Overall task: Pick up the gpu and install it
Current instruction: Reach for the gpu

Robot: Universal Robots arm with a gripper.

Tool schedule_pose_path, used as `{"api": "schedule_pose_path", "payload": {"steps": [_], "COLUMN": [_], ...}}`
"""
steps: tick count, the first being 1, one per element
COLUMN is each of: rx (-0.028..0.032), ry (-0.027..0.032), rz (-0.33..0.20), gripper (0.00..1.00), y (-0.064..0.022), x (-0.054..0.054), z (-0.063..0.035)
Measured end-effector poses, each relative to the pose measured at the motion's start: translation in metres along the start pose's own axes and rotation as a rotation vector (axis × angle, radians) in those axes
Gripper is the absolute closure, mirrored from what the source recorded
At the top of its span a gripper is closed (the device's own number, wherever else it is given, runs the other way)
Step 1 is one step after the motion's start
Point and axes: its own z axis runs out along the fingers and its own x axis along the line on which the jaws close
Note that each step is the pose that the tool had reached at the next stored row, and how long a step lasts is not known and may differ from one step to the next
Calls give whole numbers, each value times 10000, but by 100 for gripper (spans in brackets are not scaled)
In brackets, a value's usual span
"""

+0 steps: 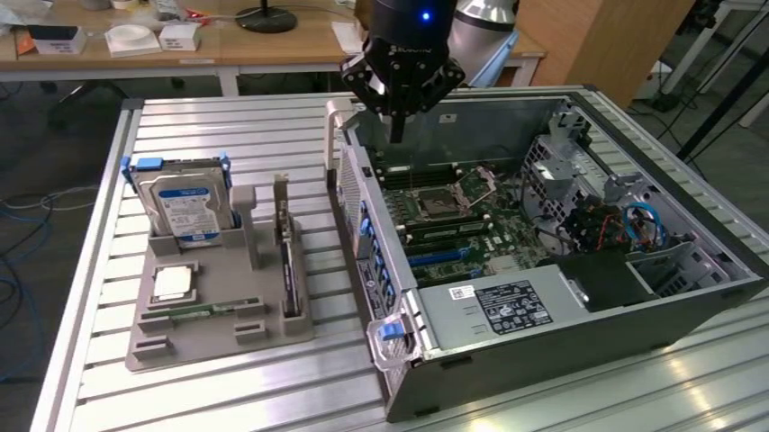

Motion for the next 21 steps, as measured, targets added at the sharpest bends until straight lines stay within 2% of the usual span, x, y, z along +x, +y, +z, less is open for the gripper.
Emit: {"api": "schedule_pose_path", "payload": {"steps": [21], "rx": [0], "ry": [0], "rz": [0], "gripper": [89], "y": [-34], "x": [50], "z": [0]}}
